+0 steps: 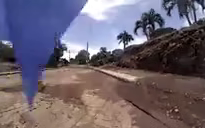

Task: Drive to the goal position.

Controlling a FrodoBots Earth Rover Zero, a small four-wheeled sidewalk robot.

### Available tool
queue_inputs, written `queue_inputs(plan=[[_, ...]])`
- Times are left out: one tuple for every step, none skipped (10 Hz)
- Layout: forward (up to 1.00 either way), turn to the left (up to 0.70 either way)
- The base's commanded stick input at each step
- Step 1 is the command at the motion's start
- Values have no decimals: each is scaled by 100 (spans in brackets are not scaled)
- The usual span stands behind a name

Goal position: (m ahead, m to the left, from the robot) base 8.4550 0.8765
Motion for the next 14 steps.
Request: queue_inputs(plan=[[70,0],[70,0],[70,0],[70,0],[70,0],[70,0],[70,0],[70,0],[70,0],[70,0],[70,-4],[70,-27],[70,-27],[70,-10]])
